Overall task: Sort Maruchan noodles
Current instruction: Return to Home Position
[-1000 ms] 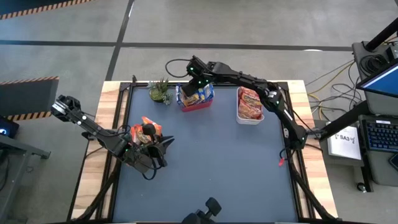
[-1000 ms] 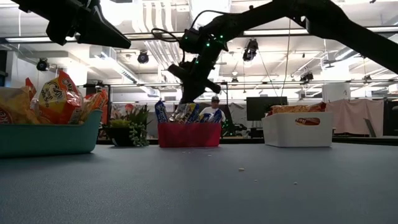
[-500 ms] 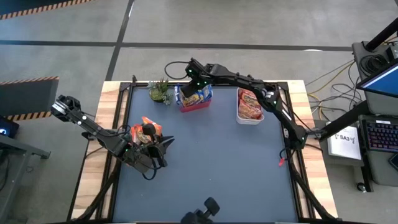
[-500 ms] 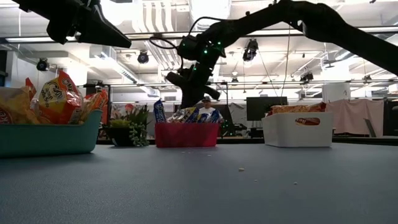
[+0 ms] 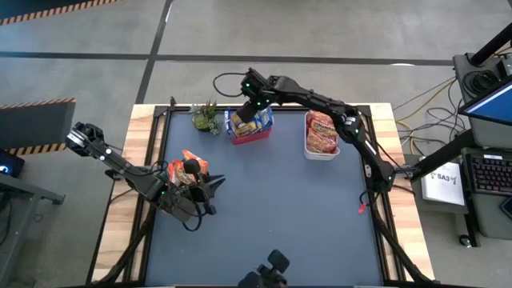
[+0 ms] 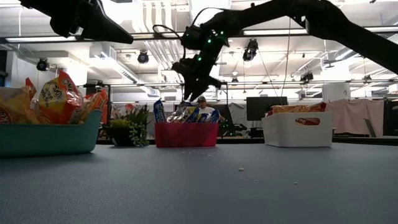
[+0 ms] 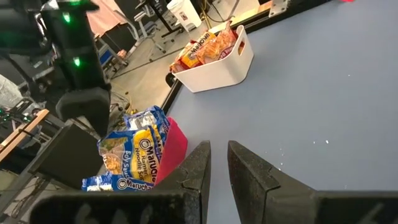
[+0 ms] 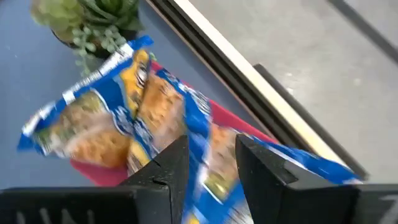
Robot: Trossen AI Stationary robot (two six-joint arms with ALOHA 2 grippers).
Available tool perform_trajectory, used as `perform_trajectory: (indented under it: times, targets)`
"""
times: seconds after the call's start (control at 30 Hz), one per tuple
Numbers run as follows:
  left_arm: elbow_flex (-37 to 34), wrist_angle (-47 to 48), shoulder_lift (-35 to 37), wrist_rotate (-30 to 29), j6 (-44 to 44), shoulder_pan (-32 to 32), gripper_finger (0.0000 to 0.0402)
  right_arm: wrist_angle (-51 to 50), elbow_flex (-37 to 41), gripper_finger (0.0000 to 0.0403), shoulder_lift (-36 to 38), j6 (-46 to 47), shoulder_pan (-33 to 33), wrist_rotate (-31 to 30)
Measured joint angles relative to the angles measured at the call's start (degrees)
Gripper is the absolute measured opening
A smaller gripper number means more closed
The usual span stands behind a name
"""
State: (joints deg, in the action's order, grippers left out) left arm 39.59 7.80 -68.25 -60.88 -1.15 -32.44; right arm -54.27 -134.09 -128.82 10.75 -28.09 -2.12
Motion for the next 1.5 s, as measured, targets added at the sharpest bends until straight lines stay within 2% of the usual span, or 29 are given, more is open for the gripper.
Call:
perform_trajectory:
  times: [0.13, 0.3, 0.4, 0.47, 0.57, 0.67, 0.8, 0.93, 1.07, 1.17, 1.27, 1.5]
  targets:
    - [0.0, -0.2, 0.0, 0.0, 0.0, 0.0, 0.0038, -6.0, -0.4, 0.0114, 2.3, -3.4, -0.3, -2.6]
    - [0.0, -0.1, 0.0, 0.0, -0.2, 0.1, 0.0038, -11.2, 0.2, 0.0054, 3.1, -6.2, 0.5, -3.3]
    - [0.0, -0.1, 0.0, 0.0, -0.8, -0.2, 0.0038, -13.1, 0.7, 0.0017, 3.3, -9.1, 2.8, -2.8]
    - [0.8, 0.2, 0.0, 0.9, -0.5, -1.6, 0.0038, -14.6, 1.7, 0.0013, 4.7, -10.8, 4.8, -2.4]
    - [1.5, -0.1, 1.0, 3.3, 3.0, -5.5, 0.0038, -11.2, 6.1, 0.0012, 9.3, -13.7, 9.3, -2.2]
    - [0.9, 0.5, 3.8, 3.2, 3.2, -8.7, 0.0038, -1.8, 15.9, 0.0010, 16.4, -15.4, 14.7, 1.5]
    - [-1.2, 0.3, 8.6, 3.0, -0.5, -11.2, 0.0038, 16.9, 36.8, 0.0009, 29.6, -16.7, 21.7, 2.7]
    - [-6.1, -0.4, 13.5, 2.9, -1.5, -11.2, 0.0038, 34.7, 58.8, 0.0009, 42.6, -16.8, 27.2, 2.3]
    - [-11.6, -5.8, 20.4, 2.9, 1.3, -8.9, 0.0038, 51.3, 77.5, 0.0009, 52.9, -17.3, 29.4, 2.1]
    - [-14.8, -10.3, 26.4, 2.9, 3.2, -7.2, 0.0038, 61.0, 88.0, 0.0009, 60.0, -16.4, 29.3, 2.0]
    - [-17.4, -10.9, 32.1, 2.9, 3.6, -6.8, 0.0038, 66.7, 96.6, 0.0009, 66.2, -16.1, 29.2, 2.0]
    - [-22.8, -11.0, 42.5, 2.9, 4.7, -6.7, 0.0038, 70.8, 109.6, 0.0009, 80.4, -15.3, 29.2, 2.0]
